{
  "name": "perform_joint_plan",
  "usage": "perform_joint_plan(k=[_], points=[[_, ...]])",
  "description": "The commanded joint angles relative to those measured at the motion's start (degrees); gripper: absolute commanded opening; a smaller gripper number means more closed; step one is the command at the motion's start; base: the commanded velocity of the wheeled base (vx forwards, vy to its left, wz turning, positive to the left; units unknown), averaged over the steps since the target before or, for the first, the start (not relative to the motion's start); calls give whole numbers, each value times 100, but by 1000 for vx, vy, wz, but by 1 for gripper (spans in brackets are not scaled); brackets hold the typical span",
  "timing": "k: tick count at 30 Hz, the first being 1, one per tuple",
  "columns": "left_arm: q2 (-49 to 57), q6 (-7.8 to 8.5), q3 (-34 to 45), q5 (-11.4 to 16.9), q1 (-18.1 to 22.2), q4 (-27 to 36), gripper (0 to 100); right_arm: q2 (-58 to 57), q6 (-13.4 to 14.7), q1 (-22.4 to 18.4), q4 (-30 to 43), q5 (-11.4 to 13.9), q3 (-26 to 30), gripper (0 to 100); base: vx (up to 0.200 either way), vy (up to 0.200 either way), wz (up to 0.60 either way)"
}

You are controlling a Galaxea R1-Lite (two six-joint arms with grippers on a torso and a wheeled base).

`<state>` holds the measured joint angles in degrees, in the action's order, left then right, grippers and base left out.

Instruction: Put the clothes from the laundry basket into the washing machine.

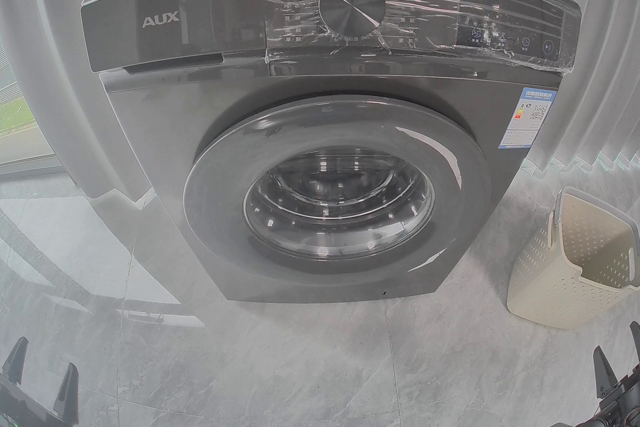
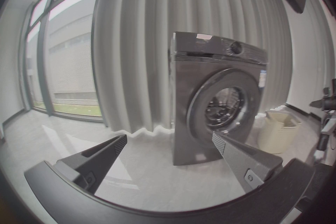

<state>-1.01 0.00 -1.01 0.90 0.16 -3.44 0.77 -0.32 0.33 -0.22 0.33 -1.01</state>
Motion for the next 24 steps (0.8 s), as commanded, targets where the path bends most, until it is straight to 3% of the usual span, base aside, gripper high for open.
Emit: perform_joint_plan(k=[1,3,4,5,6,7,8,13,24], points=[[57,220,92,-1075,11,27,100,11,-3,-7,-4,2,101,100,0,0,0],[57,229,92,-749,-7,19,100,11,-3,2,-4,2,101,100,0,0,0],[66,229,101,-81,-7,124,100,11,-3,2,-4,2,101,100,0,0,0],[57,132,101,314,-16,317,100,11,-3,2,-4,11,101,100,0,0,0],[31,114,92,376,-42,379,100,11,-3,2,-4,11,101,100,0,0,0],[31,114,92,376,-42,379,100,11,-3,2,-4,11,101,100,0,0,0],[75,70,92,-46,-16,388,100,11,-3,2,-4,2,101,100,0,0,0],[75,0,101,-46,-7,335,100,11,-3,2,-4,2,101,100,0,0,0],[75,18,101,-37,-7,335,100,11,-3,2,-4,2,101,100,0,0,0]])
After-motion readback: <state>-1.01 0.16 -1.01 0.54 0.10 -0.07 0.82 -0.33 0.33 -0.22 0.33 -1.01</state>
